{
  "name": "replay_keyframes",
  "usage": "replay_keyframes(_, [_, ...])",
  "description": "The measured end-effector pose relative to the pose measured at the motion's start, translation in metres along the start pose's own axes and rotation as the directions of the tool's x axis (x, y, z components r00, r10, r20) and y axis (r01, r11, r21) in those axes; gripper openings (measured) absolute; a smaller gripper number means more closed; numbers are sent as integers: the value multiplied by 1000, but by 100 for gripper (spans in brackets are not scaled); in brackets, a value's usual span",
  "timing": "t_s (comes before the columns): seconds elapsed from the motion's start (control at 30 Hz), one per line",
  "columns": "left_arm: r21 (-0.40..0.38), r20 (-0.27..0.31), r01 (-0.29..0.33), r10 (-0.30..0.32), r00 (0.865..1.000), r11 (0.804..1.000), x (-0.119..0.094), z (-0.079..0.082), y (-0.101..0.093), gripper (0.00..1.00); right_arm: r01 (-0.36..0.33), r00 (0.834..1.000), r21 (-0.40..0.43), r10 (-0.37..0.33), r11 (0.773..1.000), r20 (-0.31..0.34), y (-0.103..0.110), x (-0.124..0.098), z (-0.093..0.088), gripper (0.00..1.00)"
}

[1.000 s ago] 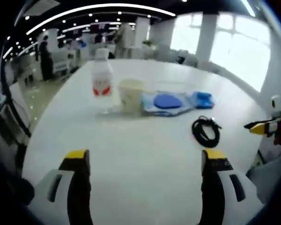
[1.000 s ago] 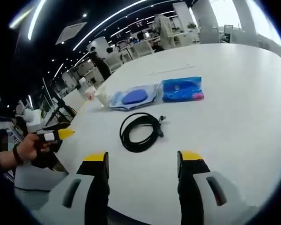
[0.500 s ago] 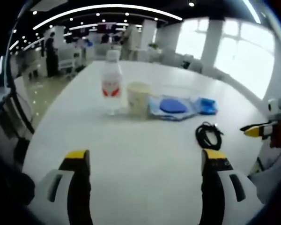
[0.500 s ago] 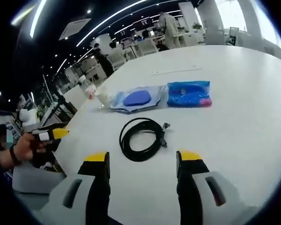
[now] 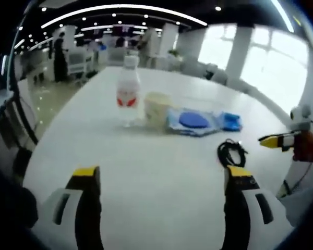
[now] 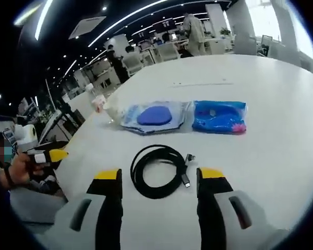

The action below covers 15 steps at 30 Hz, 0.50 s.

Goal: Arrange the tabletop items into an orderly group along one side of the table until the central work area is clear of visible clutter.

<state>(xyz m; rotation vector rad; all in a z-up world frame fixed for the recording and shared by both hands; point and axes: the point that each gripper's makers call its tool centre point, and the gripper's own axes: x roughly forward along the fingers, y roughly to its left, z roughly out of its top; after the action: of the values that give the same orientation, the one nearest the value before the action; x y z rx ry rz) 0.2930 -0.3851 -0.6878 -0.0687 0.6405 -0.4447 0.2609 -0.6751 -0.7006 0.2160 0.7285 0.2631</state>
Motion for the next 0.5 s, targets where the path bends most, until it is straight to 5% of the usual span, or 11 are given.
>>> replay_keyframes(0.33, [-23,4,3,-3,1000,1000,-4,1,-1,95,37,996,-88,-44,995,-83,-24,37,3,56])
replay_keyframes(0.5, [-23,-3,5,-5,1000,1000,-3,0,-1,95,44,986,-116,-62,992,-153,-28,49,-9,56])
